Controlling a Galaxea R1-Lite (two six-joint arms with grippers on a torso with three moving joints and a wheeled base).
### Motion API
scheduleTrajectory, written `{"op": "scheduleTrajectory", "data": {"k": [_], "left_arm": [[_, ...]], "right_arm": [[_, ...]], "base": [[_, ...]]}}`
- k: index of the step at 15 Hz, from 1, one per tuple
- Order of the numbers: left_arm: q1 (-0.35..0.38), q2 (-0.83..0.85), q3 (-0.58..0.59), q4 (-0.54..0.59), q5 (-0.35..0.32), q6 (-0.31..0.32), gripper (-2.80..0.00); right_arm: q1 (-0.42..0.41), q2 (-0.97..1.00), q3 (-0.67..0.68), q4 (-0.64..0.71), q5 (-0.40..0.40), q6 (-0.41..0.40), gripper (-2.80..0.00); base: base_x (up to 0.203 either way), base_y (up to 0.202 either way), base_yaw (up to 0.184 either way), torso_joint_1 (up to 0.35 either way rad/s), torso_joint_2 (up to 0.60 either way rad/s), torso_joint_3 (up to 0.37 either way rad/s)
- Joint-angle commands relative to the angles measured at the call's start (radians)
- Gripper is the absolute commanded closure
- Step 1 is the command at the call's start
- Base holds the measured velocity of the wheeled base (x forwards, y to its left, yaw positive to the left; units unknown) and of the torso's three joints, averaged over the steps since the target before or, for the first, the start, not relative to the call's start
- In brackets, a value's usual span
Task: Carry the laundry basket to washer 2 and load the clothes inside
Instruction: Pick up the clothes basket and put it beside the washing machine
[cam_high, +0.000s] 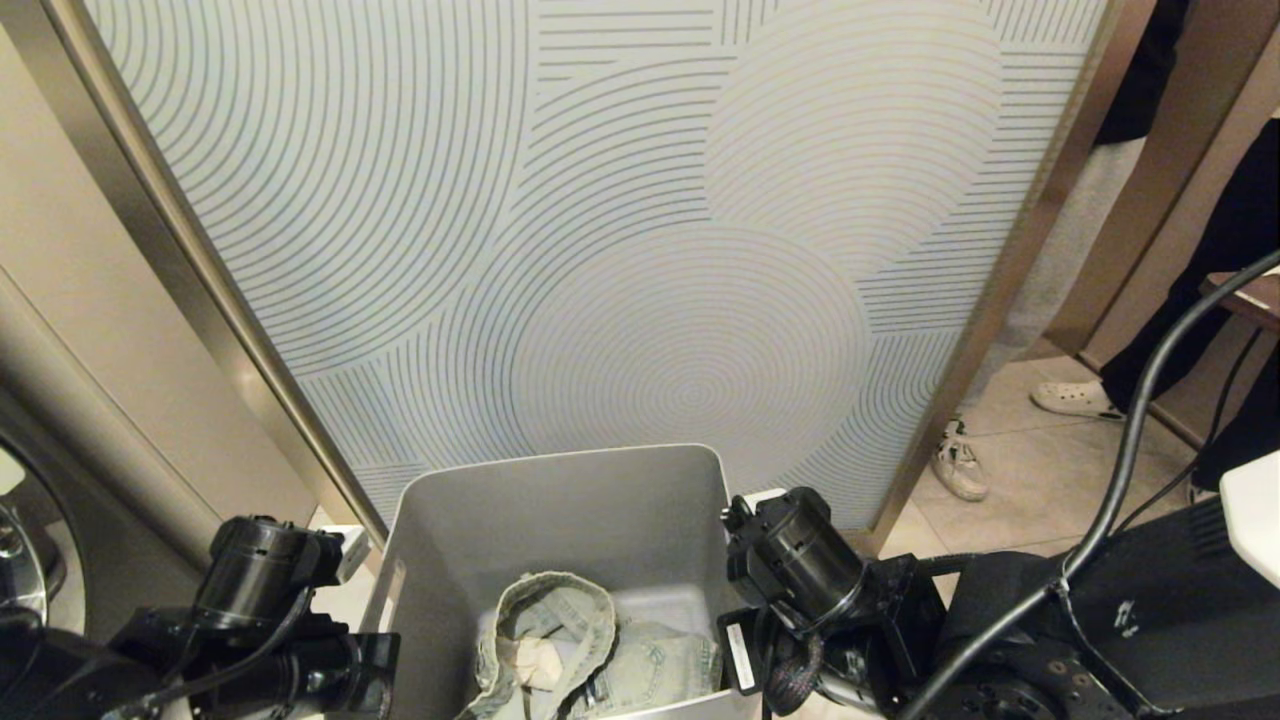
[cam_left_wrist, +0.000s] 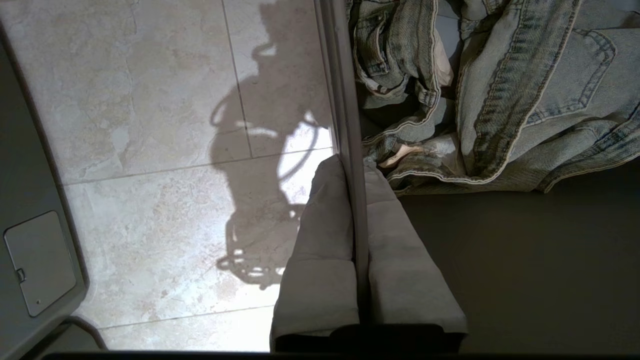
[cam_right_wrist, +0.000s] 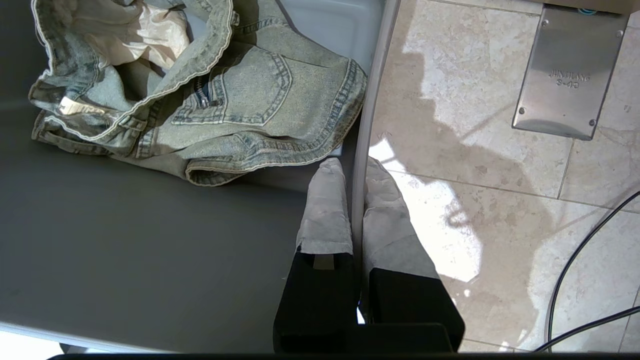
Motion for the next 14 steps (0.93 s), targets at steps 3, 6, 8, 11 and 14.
{"op": "scheduleTrajectory", "data": {"k": [3, 6, 8, 11, 14], "left_arm": [[0.0, 0.003, 0.0, -0.002, 0.001, -0.002, 0.0], [0.0, 0.003, 0.0, -0.002, 0.001, -0.003, 0.0], [0.0, 0.004, 0.0, -0.002, 0.0, -0.003, 0.0], [0.0, 0.005, 0.0, -0.002, 0.001, -0.003, 0.0], [0.0, 0.007, 0.0, -0.002, 0.0, -0.003, 0.0]], "right_arm": [[0.0, 0.002, 0.0, -0.001, -0.002, 0.003, 0.0], [0.001, 0.002, 0.0, -0.001, -0.002, 0.004, 0.0], [0.001, 0.003, 0.002, -0.001, -0.003, 0.004, 0.0], [0.001, 0.004, 0.0, -0.001, -0.002, 0.004, 0.0], [0.0, 0.007, 0.0, -0.001, -0.002, 0.003, 0.0]], "base": [[0.0, 0.0, 0.0, 0.0, 0.0, 0.0], [0.002, -0.006, 0.057, 0.0, 0.0, 0.002], [0.001, -0.008, 0.171, 0.001, 0.0, 0.002], [-0.001, -0.01, 0.177, 0.002, 0.0, 0.002], [-0.002, -0.01, 0.176, 0.005, 0.0, 0.0]]}}
